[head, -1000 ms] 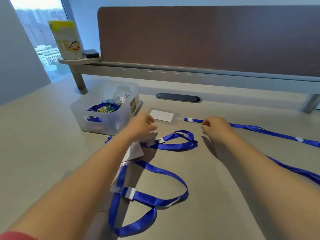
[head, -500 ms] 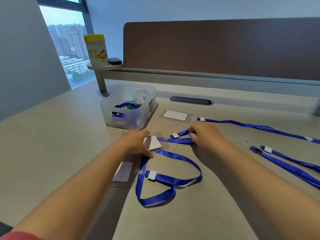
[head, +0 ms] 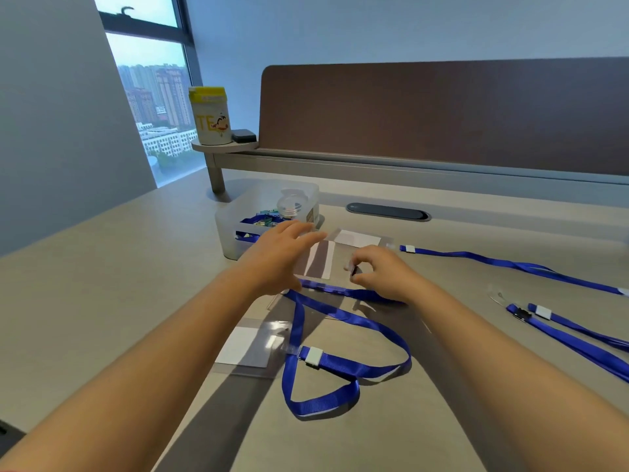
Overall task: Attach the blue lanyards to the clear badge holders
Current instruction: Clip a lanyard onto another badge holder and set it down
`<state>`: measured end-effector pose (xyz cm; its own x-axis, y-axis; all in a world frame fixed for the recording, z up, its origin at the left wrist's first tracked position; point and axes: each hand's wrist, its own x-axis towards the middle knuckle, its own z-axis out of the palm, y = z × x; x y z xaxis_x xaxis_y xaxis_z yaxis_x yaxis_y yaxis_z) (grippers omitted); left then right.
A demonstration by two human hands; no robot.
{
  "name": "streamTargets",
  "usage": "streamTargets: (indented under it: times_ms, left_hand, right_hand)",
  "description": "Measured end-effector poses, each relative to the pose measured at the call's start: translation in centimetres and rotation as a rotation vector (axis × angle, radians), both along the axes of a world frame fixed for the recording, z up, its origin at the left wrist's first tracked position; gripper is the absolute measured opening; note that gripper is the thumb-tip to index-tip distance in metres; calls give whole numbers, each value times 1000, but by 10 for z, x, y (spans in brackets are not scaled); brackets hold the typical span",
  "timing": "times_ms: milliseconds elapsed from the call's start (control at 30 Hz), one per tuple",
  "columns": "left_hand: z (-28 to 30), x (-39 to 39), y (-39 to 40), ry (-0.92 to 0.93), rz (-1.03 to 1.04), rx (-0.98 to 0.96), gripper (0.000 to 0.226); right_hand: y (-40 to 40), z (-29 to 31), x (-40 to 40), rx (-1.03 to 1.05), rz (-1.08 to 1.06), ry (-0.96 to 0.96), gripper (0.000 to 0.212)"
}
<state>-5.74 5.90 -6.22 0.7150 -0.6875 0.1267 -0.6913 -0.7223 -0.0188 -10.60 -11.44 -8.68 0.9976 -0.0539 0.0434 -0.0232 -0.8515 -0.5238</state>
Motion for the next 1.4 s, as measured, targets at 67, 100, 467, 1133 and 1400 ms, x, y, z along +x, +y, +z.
streamTargets:
  times_ms: [67,100,467,1133,1400]
  left_hand:
    - [0,1,3,15,33,-14,85]
    - [-1,2,4,27,55,-24,87]
    - [0,-10,-18,293,67,-321,83]
    - [18,-26,-48,-126,70,-571,34]
    - [18,-22,-50,-157,45,-612,29]
  right_hand:
    - [-1,5,-3,112,-11,-5,19]
    - [-3,8,-4,157,-18,-14,19]
    - [-7,40,-9,441,-51,-143,22]
    - [-9,49,-14,300,-131,-250,33]
    - [-5,54,-17,107,-67,-336,28]
